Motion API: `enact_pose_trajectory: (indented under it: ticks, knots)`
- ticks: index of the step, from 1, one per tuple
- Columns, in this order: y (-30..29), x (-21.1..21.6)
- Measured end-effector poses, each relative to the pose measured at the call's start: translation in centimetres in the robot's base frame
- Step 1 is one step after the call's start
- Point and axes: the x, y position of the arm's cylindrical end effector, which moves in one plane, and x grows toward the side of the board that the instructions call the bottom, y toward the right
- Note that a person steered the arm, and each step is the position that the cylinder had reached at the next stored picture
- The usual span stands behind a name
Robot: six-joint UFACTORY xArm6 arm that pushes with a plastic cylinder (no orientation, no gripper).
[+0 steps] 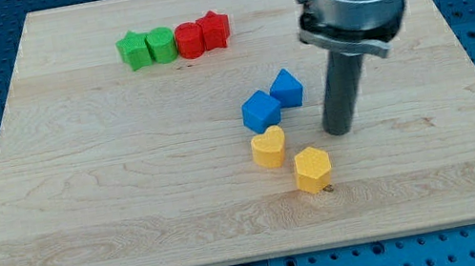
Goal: Move the yellow hexagon closer to the yellow heart
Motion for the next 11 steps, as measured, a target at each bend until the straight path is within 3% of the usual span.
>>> enact_pose_trajectory:
  ticks: [2, 3, 5, 7, 11]
  knots:
    - [1.7, 7.8]
    - [0.6, 9.5]
    - [-3.6, 9.4]
    - [-3.9, 6.9]
    - [-6.5, 5.9]
